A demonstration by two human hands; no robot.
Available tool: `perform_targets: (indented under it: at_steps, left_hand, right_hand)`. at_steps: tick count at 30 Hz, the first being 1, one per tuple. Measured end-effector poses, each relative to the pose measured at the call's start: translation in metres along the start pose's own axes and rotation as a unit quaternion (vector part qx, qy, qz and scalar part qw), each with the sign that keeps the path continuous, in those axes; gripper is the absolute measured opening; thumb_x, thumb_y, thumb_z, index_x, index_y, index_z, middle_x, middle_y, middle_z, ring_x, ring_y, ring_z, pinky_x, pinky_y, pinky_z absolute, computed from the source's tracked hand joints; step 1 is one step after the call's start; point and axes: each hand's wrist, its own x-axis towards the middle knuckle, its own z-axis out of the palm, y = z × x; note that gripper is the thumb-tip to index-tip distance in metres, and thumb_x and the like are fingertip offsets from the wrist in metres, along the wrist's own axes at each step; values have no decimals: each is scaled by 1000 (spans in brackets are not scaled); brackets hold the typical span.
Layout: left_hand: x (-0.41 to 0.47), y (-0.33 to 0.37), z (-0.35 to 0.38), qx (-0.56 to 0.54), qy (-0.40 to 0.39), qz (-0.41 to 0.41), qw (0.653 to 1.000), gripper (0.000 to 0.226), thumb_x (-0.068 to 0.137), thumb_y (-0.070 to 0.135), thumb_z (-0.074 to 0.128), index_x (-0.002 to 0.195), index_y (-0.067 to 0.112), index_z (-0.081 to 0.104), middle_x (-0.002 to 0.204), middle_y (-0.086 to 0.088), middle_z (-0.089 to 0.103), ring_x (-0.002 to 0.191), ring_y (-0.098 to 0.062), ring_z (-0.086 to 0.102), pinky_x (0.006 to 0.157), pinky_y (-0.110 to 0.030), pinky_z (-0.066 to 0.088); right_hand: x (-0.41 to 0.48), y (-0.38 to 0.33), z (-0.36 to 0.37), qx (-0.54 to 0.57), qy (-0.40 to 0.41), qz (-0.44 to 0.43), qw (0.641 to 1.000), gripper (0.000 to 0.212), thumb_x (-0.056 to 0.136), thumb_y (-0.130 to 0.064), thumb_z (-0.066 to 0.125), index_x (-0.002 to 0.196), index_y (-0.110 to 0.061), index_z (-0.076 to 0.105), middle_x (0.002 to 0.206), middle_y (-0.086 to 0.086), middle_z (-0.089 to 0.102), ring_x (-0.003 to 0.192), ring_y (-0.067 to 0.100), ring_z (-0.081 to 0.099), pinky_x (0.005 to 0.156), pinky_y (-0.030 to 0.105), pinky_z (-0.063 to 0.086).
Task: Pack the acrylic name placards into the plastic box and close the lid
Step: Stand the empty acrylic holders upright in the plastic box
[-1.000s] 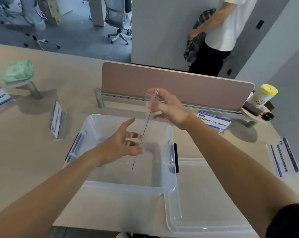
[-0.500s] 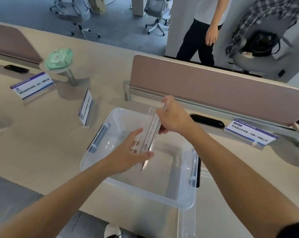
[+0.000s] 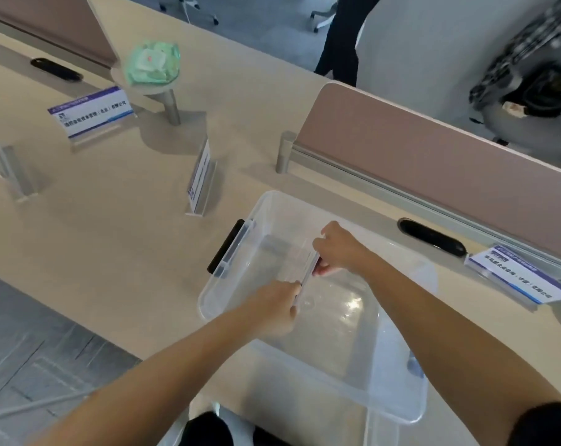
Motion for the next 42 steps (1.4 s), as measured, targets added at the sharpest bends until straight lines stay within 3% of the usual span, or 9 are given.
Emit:
perform_targets:
  at_steps: [3, 8, 13, 16, 20, 23, 25, 30, 42]
  left_hand:
    - [13, -10, 5, 16, -41, -35, 998, 27, 94, 19, 50, 72, 19, 34, 76, 1, 47, 82, -30, 57, 65, -29, 38]
    - [27, -21, 18, 4, -75, -90, 993, 11, 95, 19, 50, 90, 13, 43, 106, -12, 57, 101, -30, 57, 71, -27, 36]
    - [29, -25, 11, -45, -48, -102, 993, 12, 94, 20, 52, 86, 13, 49, 83, 0, 54, 90, -29, 59, 62, -26, 37]
    - [15, -37, -5, -5, 104, -8, 995, 29, 92, 24, 55, 121, 18, 59, 114, 0, 65, 107, -23, 61, 84, -34, 51]
    - [3, -65, -38, 59, 341, 40, 937, 40, 83, 31, 54, 122, 23, 58, 125, -5, 57, 113, -31, 51, 87, -39, 50]
    - [4, -93, -48, 58, 256, -55, 963, 57, 83, 54, 44, 137, 38, 42, 139, -9, 46, 125, -37, 44, 95, -51, 46]
    - [4, -104, -46, -2, 228, -67, 971, 53, 90, 52, 44, 142, 43, 38, 137, -2, 48, 125, -27, 46, 99, -41, 43]
    - [3, -105, -40, -179, 257, -52, 948, 39, 98, 43, 42, 136, 49, 46, 116, 18, 54, 97, -12, 57, 93, -42, 50]
    - [6, -113, -37, -213, 265, -57, 939, 35, 99, 39, 47, 133, 49, 51, 108, 25, 53, 97, -7, 56, 92, -43, 51]
  right_hand:
    - [25, 14, 15, 73, -24, 46, 996, 41, 87, 0, 40, 126, 6, 31, 60, 18, 72, 76, 36, 75, 90, 43, 58]
    - [55, 31, 32, 117, -65, 31, 990, 49, 92, -6, 49, 137, -3, 29, 82, 29, 70, 70, 37, 74, 72, 43, 63]
    - [70, 41, 39, 200, -46, 21, 978, 55, 92, -28, 65, 137, -16, 37, 95, 25, 70, 71, 33, 72, 76, 42, 63]
    - [62, 58, 41, 263, -39, 32, 963, 74, 87, -47, 70, 145, -25, 30, 121, 15, 61, 90, 29, 68, 82, 41, 59]
    - [43, 84, 59, 286, -116, 84, 948, 94, 78, -52, 78, 150, -43, 19, 140, 8, 44, 116, 40, 56, 81, 48, 59]
    - [40, 89, 78, 325, -147, 96, 929, 98, 76, -50, 80, 150, -50, 16, 155, 9, 34, 124, 46, 50, 86, 52, 55]
    - [41, 88, 85, 359, -149, 92, 917, 88, 81, -44, 77, 149, -51, 21, 156, 8, 34, 123, 46, 52, 94, 58, 50]
    - [43, 81, 94, 381, -135, 86, 910, 71, 87, -38, 71, 144, -51, 32, 153, 8, 36, 120, 47, 53, 101, 58, 47]
    - [59, 43, 113, 408, -171, 70, 894, 77, 87, -35, 73, 148, -47, 28, 159, 12, 27, 125, 51, 48, 101, 59, 47]
